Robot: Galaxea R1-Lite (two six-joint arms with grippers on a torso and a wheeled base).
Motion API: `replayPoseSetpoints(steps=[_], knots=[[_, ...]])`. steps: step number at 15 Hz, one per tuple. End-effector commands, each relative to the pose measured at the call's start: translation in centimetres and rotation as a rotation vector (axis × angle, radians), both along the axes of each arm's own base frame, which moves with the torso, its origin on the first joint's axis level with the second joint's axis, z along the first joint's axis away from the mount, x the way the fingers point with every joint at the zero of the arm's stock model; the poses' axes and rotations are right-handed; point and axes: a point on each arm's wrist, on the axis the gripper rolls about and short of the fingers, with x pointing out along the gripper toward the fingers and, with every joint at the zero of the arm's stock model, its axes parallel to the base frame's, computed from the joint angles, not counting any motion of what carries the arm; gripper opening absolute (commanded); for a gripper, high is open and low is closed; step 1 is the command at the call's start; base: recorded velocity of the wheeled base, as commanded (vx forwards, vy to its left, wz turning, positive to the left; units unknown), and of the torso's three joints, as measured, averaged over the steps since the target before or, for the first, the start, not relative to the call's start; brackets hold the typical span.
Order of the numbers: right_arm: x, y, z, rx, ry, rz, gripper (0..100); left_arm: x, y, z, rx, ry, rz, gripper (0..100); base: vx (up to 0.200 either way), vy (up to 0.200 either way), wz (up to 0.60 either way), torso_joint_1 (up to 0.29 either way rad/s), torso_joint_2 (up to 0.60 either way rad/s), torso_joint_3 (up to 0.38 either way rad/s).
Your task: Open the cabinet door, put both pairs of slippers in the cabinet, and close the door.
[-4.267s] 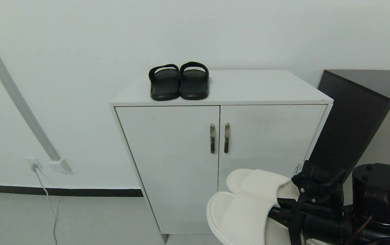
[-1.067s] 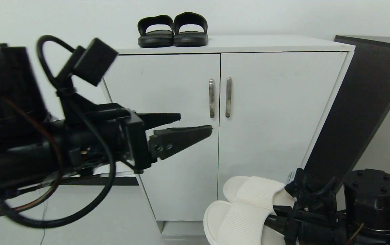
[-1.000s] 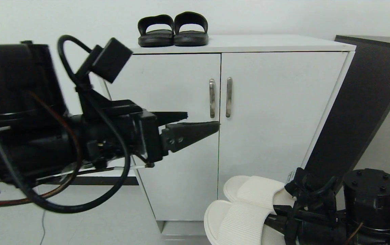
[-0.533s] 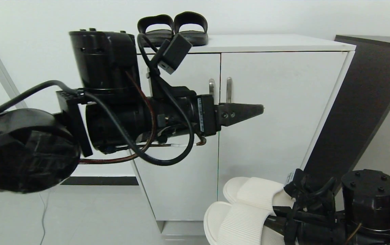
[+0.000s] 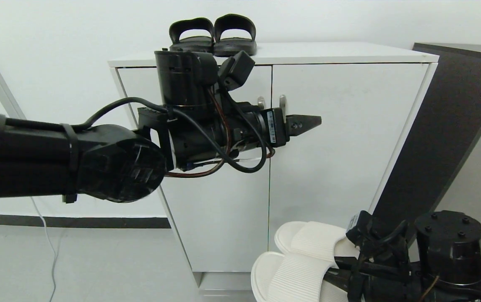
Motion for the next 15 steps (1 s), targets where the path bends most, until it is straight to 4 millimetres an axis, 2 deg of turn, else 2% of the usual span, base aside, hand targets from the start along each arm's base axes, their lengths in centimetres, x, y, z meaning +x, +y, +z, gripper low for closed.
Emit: replayPoseSetpoints(steps=[1, 6, 10, 11, 15], knots=[[0.0, 0.0, -0.2, -0.007, 0.005, 0.001, 0, 1.4, 0.3, -0.5, 0.006, 0.007, 0.036, 100, 0.0, 0.0, 0.0, 0.0, 0.0, 0.0], [0.1, 0.1, -0.4, -0.012, 0.008, 0.002, 0, 3.7, -0.6, -1.1, 0.002, 0.002, 0.098, 100, 0.0, 0.0, 0.0, 0.0, 0.0, 0.0], [0.1, 0.1, -0.4, -0.012, 0.011, 0.001, 0, 4.4, -1.2, -1.7, 0.008, 0.012, 0.093, 100, 0.0, 0.0, 0.0, 0.0, 0.0, 0.0], [0.1, 0.1, -0.4, -0.012, 0.011, 0.001, 0, 4.3, -1.2, -1.7, 0.008, 0.012, 0.093, 0, 0.0, 0.0, 0.0, 0.0, 0.0, 0.0], [0.0, 0.1, -0.5, -0.017, 0.012, 0.006, 0, 3.6, -0.7, -1.8, 0.015, 0.02, 0.092, 0, 0.0, 0.0, 0.0, 0.0, 0.0, 0.0]])
